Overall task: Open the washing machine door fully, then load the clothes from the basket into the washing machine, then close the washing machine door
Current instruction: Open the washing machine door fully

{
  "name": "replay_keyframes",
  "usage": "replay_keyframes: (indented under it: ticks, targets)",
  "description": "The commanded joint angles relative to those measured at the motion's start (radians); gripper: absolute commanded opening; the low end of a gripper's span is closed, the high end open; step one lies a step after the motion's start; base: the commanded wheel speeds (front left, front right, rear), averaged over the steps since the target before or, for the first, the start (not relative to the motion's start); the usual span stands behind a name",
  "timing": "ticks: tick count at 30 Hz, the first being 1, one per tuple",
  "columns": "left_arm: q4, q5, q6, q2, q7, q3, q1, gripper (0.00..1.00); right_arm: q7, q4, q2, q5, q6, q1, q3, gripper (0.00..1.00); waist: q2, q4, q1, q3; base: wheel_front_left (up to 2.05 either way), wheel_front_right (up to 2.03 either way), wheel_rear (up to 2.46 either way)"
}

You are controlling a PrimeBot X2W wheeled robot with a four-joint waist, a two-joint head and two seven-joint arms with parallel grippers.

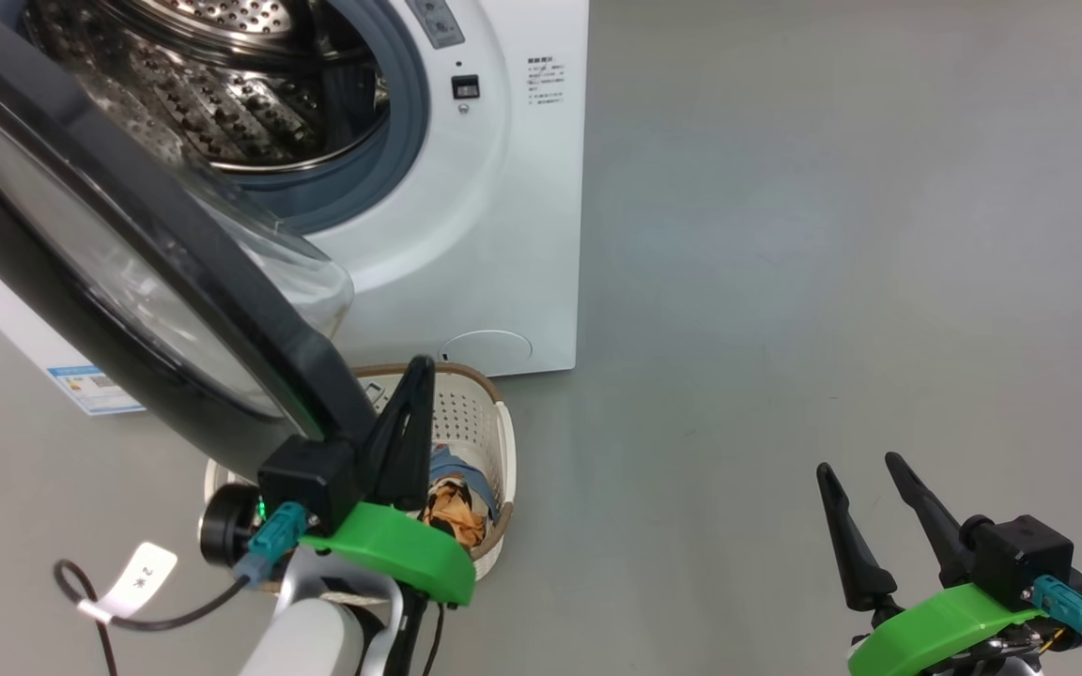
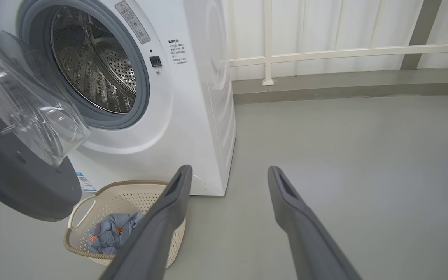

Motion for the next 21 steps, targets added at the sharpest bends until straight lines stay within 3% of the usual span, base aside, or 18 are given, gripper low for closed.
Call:
replay_keyframes:
  ticks: [1, 11, 21]
  targets:
    - [-0.007, -0.006, -0.004, 0.011, -0.007, 0.029, -0.043, 0.0, -0.015, -0.02, -0.002, 0.014, 0.002, -0.043, 0.027, 1.0, 0.0, -0.003, 0.0, 0.0, 0.0, 0.0, 0.0]
    - [0.159, -0.041, -0.004, 0.012, -0.056, 0.063, -0.072, 0.0, -0.018, -0.004, -0.002, 0.011, 0.002, -0.043, 0.041, 1.0, 0.0, -0.02, 0.0, -0.008, 0.0, 0.0, 0.0]
    - [0.229, -0.059, -0.01, 0.017, -0.086, 0.08, -0.085, 0.0, -0.007, -0.007, -0.002, 0.003, 0.002, -0.033, 0.036, 1.0, 0.0, -0.006, 0.0, -0.025, 0.0, 0.0, 0.0]
